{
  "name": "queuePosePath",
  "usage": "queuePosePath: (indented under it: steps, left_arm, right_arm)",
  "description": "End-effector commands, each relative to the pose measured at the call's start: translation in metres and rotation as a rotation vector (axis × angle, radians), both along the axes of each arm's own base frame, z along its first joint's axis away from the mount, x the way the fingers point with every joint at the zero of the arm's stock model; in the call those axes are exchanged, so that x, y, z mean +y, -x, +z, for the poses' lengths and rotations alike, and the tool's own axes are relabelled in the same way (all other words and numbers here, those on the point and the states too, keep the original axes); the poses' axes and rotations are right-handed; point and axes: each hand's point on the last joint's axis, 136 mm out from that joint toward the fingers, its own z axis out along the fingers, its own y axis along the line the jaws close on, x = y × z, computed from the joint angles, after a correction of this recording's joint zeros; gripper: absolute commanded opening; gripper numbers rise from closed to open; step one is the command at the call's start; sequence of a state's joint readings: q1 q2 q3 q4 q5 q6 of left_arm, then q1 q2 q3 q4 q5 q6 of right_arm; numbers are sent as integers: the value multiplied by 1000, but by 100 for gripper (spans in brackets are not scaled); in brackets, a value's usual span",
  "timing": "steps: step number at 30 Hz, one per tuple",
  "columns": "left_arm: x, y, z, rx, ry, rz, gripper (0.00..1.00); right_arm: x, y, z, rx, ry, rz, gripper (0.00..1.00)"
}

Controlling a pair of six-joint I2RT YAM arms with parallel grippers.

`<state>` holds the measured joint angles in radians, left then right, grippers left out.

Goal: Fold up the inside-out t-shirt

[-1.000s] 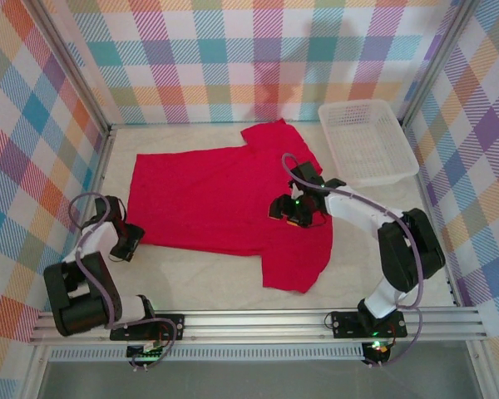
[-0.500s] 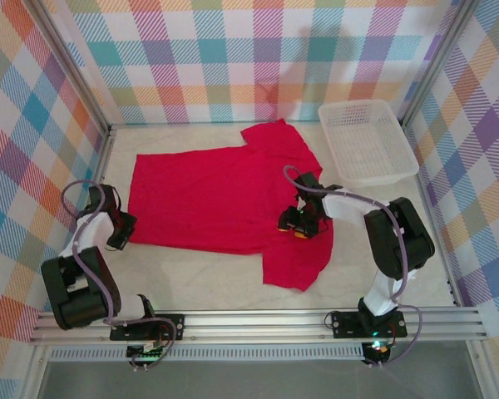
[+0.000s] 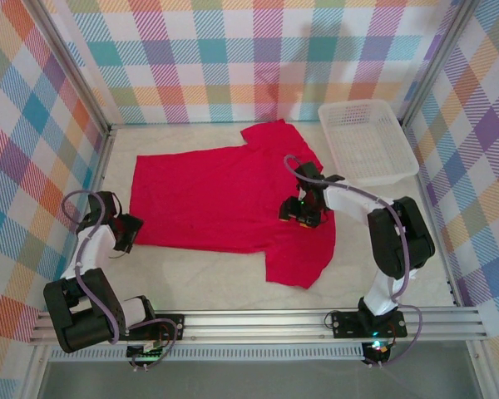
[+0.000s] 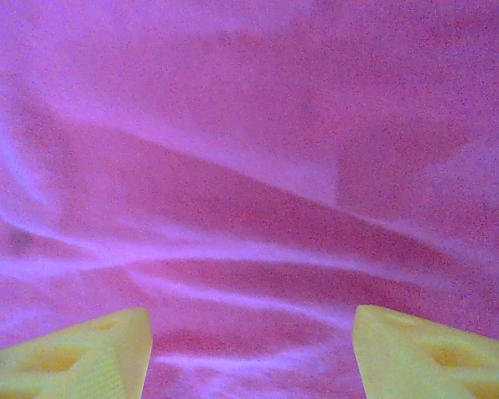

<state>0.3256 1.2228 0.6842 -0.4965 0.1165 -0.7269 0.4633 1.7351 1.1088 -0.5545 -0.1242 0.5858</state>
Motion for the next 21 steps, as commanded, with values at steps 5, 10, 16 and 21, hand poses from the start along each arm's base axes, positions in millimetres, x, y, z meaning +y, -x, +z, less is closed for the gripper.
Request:
queuePosePath:
  steps: [5,10,16,21]
  left_arm:
    - [-34,-47,6,-96,34,-129,57]
    - [-27,-43,0,-7,-24,-143,55]
    - [-8,-5,-1,169,-127,-115,49]
    - [-11,6,-14,173,-79,-98,51]
  right_arm:
    - [-9,7,-27,28,14,-55,67]
    - [-14,21,-32,54,12,-74,67]
    - [-27,49,-1,41,1,-68,68]
    - [-50,84,8,42,23,-114,68]
